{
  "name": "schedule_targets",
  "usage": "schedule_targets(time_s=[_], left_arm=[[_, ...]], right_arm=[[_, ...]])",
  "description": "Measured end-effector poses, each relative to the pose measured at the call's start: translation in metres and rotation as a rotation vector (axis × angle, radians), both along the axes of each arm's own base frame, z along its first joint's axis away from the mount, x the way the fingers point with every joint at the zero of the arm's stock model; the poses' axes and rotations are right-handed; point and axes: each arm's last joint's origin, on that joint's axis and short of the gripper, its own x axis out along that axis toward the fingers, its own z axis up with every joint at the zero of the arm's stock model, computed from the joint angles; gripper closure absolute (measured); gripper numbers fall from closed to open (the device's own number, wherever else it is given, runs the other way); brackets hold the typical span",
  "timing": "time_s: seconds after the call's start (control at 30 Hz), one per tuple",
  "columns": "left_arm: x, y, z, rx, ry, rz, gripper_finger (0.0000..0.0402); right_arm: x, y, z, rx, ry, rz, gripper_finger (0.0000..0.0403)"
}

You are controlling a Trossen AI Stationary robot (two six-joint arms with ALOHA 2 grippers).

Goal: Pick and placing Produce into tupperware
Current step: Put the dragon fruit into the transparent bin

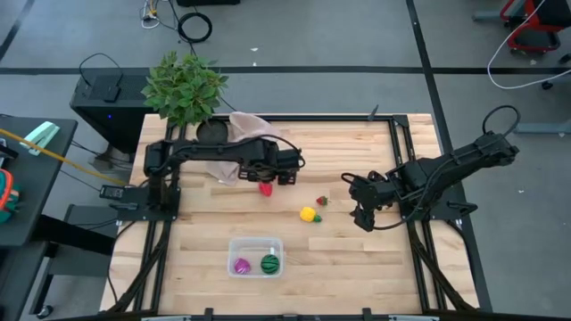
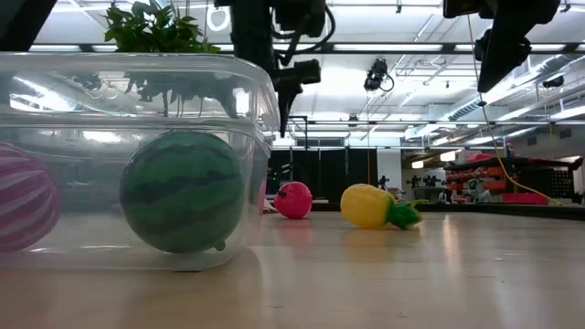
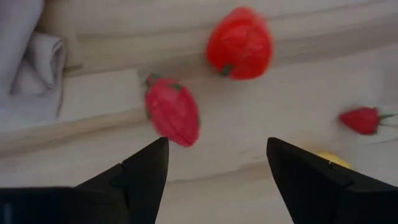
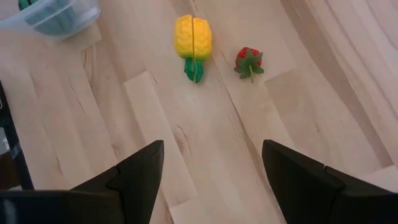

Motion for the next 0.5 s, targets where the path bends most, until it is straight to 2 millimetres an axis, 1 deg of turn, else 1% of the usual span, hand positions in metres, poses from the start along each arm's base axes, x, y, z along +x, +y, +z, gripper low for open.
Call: schedule_targets(time_s=[0.13, 0.23, 0.37, 0.5], left_arm=[[-0.007, 0.011, 0.005, 0.018, 0.03, -0.006, 0.0143], [-0.014, 0.016, 0.003, 0.015, 0.095, -0.014, 0.0156], [-0.027, 0.016, -0.013, -0.007, 0.159, 0.022, 0.0176], [-0.034, 0.012, -0.031, -0.047, 0.155, 0.055, 0.0195]], right_arm=[[0.0, 0.0, 0.0, 0.003, -0.005, -0.001, 0.0126], [0.001, 0.0, 0.0, 0.003, -0.009, -0.009, 0.0126], [0.001, 0.0, 0.0, 0.007, -0.014, -0.022, 0.0126], [0.001, 0.0, 0.001, 0.008, -0.017, -0.028, 0.0126]])
